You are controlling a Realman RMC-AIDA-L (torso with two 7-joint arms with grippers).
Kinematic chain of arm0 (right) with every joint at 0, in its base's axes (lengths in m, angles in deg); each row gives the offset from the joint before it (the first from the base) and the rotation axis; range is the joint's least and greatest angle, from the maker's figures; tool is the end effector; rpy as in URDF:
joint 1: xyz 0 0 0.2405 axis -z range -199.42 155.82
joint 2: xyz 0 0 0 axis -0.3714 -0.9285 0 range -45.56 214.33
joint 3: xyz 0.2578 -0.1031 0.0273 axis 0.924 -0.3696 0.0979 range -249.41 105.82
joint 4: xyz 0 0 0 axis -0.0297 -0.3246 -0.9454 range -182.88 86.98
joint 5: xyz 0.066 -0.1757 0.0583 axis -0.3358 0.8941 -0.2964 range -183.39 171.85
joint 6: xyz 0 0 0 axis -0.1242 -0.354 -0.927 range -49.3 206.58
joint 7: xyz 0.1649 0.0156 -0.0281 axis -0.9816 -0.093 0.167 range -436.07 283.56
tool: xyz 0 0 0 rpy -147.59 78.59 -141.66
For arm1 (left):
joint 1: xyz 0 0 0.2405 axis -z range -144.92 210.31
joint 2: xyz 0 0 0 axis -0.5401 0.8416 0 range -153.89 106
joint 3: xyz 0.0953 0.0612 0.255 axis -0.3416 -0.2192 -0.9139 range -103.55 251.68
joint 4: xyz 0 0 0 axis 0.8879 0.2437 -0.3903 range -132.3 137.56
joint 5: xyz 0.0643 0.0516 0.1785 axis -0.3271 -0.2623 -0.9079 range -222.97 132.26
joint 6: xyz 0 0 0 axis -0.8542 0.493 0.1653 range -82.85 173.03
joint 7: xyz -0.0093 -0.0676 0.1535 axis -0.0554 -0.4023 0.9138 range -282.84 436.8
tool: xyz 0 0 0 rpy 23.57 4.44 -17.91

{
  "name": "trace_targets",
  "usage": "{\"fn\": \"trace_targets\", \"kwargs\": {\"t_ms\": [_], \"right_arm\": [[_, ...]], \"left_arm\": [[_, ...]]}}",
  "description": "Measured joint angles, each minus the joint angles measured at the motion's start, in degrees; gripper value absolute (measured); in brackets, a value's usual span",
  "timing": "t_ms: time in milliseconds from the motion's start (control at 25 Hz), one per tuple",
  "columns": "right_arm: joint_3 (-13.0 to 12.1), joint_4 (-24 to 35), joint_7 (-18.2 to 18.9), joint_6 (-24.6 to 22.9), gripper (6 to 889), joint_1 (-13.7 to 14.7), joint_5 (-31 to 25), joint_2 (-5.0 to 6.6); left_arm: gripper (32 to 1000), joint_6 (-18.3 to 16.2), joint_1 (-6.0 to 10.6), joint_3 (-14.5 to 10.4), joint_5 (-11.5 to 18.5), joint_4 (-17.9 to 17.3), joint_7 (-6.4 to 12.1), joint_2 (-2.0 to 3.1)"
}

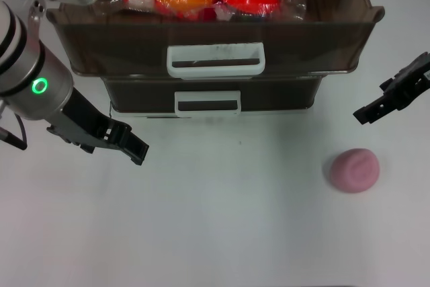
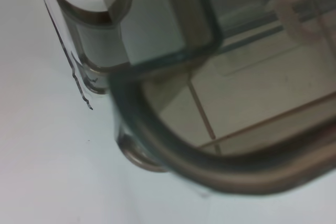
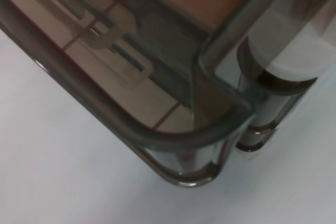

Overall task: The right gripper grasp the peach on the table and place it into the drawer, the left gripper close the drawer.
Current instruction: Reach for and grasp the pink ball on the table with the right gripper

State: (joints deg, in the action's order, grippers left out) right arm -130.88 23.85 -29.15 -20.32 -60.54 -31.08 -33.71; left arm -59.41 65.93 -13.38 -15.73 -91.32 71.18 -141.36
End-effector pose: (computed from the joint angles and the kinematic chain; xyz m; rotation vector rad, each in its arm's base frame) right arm 0.2415 0.3669 0.0154 -2.6029 0.9985 -0.5112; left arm -0.1841 0.3208 -0.0128 -2.2191 -1.4341 0.5398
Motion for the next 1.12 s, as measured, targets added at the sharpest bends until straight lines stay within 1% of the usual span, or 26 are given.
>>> {"fn": "trace_targets", "kwargs": {"t_ms": [240, 440, 840, 960, 1120], "right_arm": [[0.0, -0.1, 0.0, 0.0, 852, 0.0, -0.1, -0.03], [-0.5, -0.1, 0.0, -0.3, 851, 0.0, -1.8, -0.03], [-0.6, -0.3, 0.2, 0.0, 849, 0.2, -2.0, -0.03], [-0.4, -2.6, 1.1, 2.1, 849, 1.0, -2.1, 0.04], [-0.1, -10.4, 3.2, 6.9, 848, 1.4, -2.1, 0.28]], "left_arm": [[884, 0.0, 0.03, 0.0, 0.0, 0.0, 0.01, 0.00], [884, 0.0, 0.06, 0.0, 0.0, 0.0, 0.01, 0.00], [884, 0.1, 0.08, -0.1, 0.0, 0.0, 0.04, 0.03], [884, 0.2, 0.08, -0.2, 0.0, 0.0, 0.13, 0.07], [884, 0.2, 0.08, -0.4, 0.0, 0.0, 0.14, 0.07]]}}
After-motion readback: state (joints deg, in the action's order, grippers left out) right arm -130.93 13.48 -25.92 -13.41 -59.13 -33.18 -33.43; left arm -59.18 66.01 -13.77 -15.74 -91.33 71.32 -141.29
